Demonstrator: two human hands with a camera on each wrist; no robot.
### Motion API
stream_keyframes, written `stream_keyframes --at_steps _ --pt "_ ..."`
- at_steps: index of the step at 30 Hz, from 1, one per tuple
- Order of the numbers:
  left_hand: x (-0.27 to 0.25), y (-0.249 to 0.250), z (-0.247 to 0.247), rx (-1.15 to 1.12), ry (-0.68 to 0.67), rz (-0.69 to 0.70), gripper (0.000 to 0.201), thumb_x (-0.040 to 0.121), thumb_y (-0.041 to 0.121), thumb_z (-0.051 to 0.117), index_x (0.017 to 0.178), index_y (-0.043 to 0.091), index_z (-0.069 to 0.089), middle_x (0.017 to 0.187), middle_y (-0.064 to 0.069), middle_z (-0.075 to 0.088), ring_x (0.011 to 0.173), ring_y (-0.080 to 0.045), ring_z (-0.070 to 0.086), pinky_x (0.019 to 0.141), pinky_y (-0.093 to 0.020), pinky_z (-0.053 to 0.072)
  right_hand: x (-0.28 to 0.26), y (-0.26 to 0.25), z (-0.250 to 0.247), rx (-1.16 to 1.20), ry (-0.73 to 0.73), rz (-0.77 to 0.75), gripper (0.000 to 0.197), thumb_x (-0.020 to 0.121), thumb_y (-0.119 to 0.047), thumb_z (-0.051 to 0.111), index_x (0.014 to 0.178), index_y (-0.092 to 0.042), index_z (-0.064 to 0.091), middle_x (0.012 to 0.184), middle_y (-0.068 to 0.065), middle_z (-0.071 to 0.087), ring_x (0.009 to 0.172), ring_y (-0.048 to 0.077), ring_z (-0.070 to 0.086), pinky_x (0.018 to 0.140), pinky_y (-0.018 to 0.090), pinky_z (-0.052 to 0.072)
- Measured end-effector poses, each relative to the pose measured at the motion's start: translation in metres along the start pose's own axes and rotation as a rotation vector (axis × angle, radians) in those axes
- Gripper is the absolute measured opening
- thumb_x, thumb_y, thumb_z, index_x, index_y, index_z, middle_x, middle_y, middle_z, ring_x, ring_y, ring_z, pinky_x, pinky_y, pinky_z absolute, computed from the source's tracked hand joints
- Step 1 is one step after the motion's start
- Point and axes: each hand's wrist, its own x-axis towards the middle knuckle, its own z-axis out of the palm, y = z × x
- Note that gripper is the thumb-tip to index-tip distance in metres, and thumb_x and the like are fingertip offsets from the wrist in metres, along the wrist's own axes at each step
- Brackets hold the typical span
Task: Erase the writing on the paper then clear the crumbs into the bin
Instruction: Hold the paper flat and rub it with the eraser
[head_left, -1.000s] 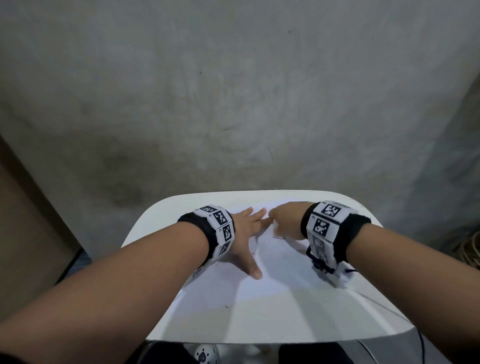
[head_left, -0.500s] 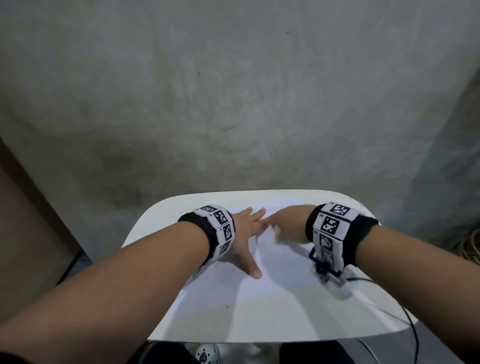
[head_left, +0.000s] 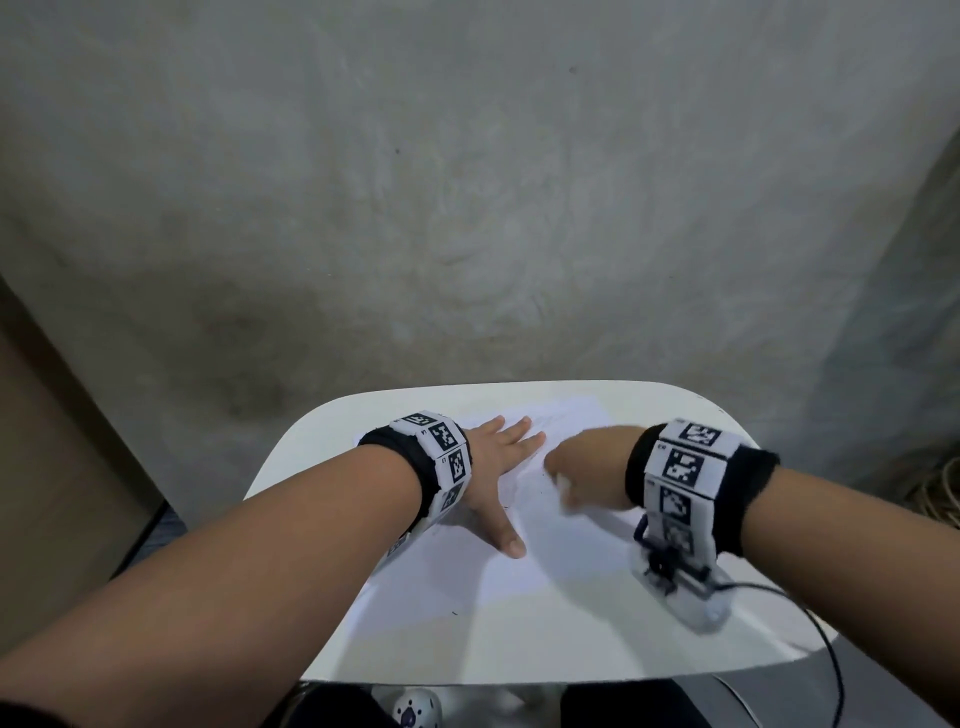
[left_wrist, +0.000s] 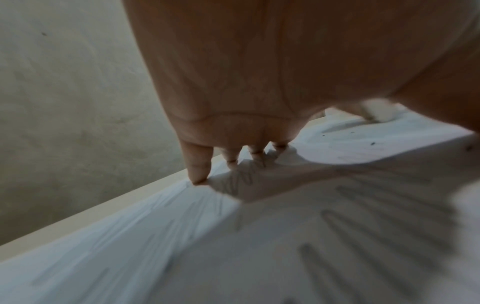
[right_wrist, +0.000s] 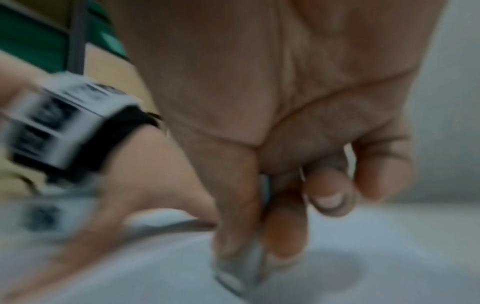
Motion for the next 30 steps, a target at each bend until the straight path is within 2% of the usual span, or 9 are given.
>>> stream_keyframes --at_steps 3,7,10,13,17,22,24,27,30 --pt "0.0 -0.001 -0.001 -0.01 -0.008 0.001 0.131 0.071 0.069 0.073 0.153 0.034 -0.023 0.159 0.013 -0.03 0.149 -0.015 -0.023 0.119 -0.054 0.0 0.0 0.012 0.004 -0.043 0.064 0.136 0.023 0.092 -0.021 0.052 0.112 -0.014 0.061 0.107 -0.001 0.067 0.094 0.021 0.063 0.073 0.029 0.046" --pt "-0.001 0.0 -0.001 0.003 -0.009 -0.002 0.131 0.071 0.068 0.073 0.153 0.034 -0.023 0.159 0.014 -0.03 0.148 -0.015 -0.024 0.119 -0.054 0.001 -0.008 -0.006 0.009 0.079 0.012 -0.019 0.017 0.092 -0.023 0.052 0.107 -0.017 0.057 0.096 0.0 0.059 0.088 0.021 0.053 0.067 0.028 0.038" --pt "-0.002 0.0 -0.002 -0.014 -0.008 0.005 0.13 0.072 0.066 0.074 0.153 0.034 -0.022 0.159 0.013 -0.03 0.149 -0.015 -0.023 0.119 -0.054 0.0 0.0 0.026 0.0 0.178 0.041 0.123 0.008 0.09 -0.019 0.052 0.096 -0.017 0.057 0.09 -0.003 0.053 0.085 0.021 0.05 0.073 0.028 0.04" --pt "-0.002 0.001 -0.003 -0.013 -0.009 0.002 0.13 0.071 0.068 0.074 0.153 0.035 -0.022 0.159 0.013 -0.029 0.149 -0.015 -0.023 0.118 -0.055 0.0 0.017 0.055 0.007 0.582 0.088 0.19 0.013 0.088 -0.014 0.052 0.075 -0.014 0.051 0.078 0.005 0.061 0.066 0.022 0.051 0.062 0.027 0.042" --pt "-0.001 -0.003 0.001 0.017 -0.016 0.003 0.129 0.07 0.076 0.067 0.153 0.035 -0.022 0.159 0.013 -0.03 0.149 -0.014 -0.021 0.12 -0.056 0.002 0.027 0.061 0.021 1.171 0.067 0.191 0.032 0.102 -0.012 0.038 0.071 -0.006 0.046 0.065 0.011 0.053 0.052 0.018 0.043 0.045 0.021 0.038" --pt "-0.012 0.022 0.015 0.014 0.022 0.008 0.115 0.079 0.086 0.041 0.155 0.025 -0.02 0.161 -0.002 -0.028 0.151 -0.023 -0.017 0.122 -0.051 0.0 0.033 0.06 0.028 1.209 0.126 0.19 0.034 0.101 -0.01 0.039 0.069 -0.004 0.046 0.062 0.011 0.051 0.043 0.013 0.043 0.04 0.018 0.035" --pt "-0.019 0.051 0.021 0.031 0.017 0.13 0.112 0.078 0.089 0.033 0.154 0.027 -0.022 0.158 -0.002 -0.032 0.149 -0.024 -0.022 0.121 -0.051 -0.004 0.033 0.059 0.027 1.203 0.119 0.192 0.034 0.101 -0.01 0.038 0.069 -0.004 0.046 0.061 0.011 0.051 0.041 0.011 0.043 0.038 0.016 0.036" --pt "-0.027 0.082 0.018 0.107 -0.013 0.364 0.098 0.09 0.076 0.034 0.155 0.023 -0.017 0.16 -0.001 -0.027 0.149 -0.021 -0.019 0.117 -0.049 -0.008 0.031 0.058 0.026 1.201 0.107 0.193 0.034 0.102 -0.01 0.037 0.069 -0.005 0.046 0.062 0.01 0.051 0.048 0.014 0.042 0.036 0.015 0.036" --pt "-0.025 0.068 0.011 0.061 0.087 0.266 0.096 0.092 0.075 0.03 0.156 0.02 -0.014 0.162 0.0 -0.021 0.151 -0.018 -0.013 0.119 -0.046 -0.009 0.031 0.061 0.028 1.278 0.113 0.188 0.035 0.103 -0.01 0.037 0.07 -0.003 0.047 0.061 0.011 0.05 0.039 0.01 0.043 0.035 0.015 0.035"
